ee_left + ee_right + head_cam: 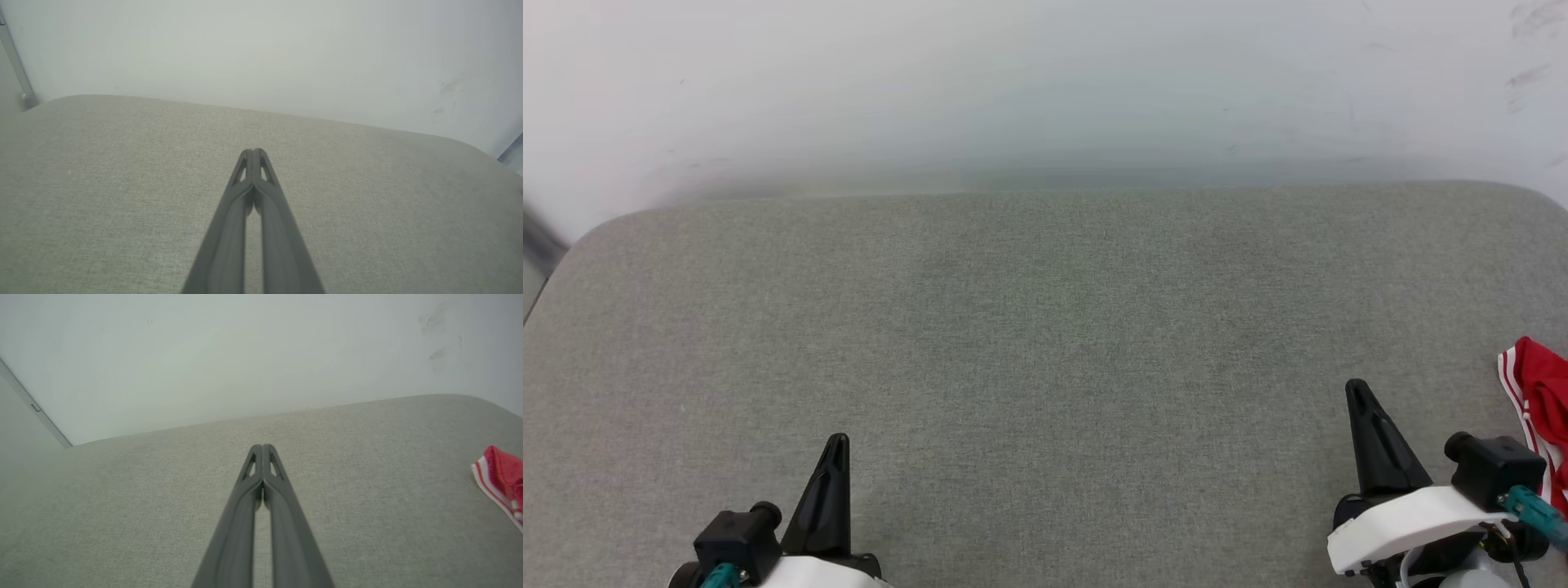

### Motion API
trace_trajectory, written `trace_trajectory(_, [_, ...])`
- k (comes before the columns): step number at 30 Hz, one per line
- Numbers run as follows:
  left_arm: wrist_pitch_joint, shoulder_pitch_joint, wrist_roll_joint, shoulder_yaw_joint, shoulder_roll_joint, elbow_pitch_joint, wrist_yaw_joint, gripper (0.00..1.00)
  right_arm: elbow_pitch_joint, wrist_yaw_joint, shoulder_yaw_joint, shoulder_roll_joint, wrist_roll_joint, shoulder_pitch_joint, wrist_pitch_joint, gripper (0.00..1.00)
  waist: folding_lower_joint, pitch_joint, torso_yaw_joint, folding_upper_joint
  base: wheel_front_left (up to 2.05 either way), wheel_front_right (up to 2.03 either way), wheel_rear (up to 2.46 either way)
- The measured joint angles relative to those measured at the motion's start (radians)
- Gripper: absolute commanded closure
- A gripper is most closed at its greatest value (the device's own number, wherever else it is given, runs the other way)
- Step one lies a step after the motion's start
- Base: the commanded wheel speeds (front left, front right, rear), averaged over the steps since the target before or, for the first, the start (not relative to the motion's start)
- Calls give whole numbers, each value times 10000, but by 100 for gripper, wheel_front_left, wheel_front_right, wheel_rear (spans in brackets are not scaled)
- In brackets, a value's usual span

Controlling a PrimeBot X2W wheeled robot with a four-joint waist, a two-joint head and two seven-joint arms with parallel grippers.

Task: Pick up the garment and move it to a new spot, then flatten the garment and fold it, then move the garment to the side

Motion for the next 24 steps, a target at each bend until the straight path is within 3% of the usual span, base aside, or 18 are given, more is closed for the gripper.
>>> trace_trajectory(24, [1066,-466,-4428,278,17,462,-63,100,203,0,-295,2,4278,-68,878,100,2,-55,-16,0,0,0,0])
